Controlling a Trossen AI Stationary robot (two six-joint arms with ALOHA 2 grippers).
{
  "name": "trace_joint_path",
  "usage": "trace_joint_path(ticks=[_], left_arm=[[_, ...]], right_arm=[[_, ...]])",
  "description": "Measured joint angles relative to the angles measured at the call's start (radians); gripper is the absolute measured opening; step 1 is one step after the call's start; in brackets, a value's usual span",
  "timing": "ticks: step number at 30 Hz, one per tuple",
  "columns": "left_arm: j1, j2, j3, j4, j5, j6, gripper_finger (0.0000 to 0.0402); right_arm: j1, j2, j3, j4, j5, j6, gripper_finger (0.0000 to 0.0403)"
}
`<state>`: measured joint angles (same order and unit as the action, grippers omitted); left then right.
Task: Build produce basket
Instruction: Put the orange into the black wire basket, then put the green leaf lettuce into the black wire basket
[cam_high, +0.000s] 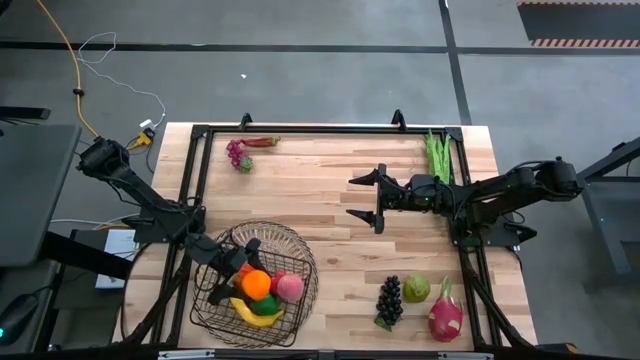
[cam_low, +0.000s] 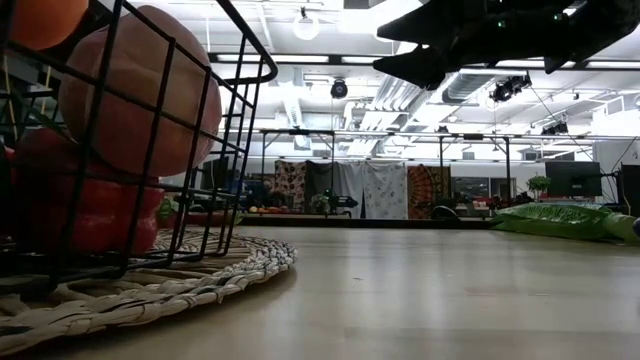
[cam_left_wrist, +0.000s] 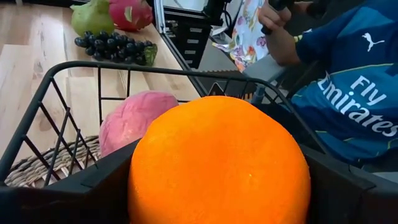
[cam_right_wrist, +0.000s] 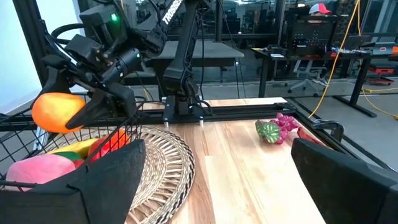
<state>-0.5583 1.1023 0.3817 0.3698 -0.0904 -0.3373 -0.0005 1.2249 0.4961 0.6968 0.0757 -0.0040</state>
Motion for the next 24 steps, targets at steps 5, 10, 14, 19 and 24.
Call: trace_joint_path(ticks=[5, 10, 14, 19, 24], left_arm=[[0.000, 0.000, 0.000, 0.003, -0.002, -0.007, 0.0345], [0.000, 0.000, 0.000, 0.003, -0.010, -0.004, 0.0388], [-0.001, 0.001, 0.000, 0.001, -0.019, 0.002, 0.0395], [0.000, -0.013, -0.001, 0.023, 0.008, -0.009, 0.0398], [0.008, -0.075, 0.021, 0.059, 0.112, -0.008, 0.0399]], right_arm=[[0.000, 0.000, 0.000, 0.000, 0.000, 0.000, 0.0394], [0.000, 0.000, 0.000, -0.001, 0.000, -0.003, 0.0394], [0.000, 0.000, 0.000, -0.006, 0.000, -0.003, 0.0394], [0.000, 0.000, 0.000, -0.005, 0.000, -0.003, 0.0394], [0.000, 0.000, 0.000, -0.005, 0.000, -0.003, 0.0394]])
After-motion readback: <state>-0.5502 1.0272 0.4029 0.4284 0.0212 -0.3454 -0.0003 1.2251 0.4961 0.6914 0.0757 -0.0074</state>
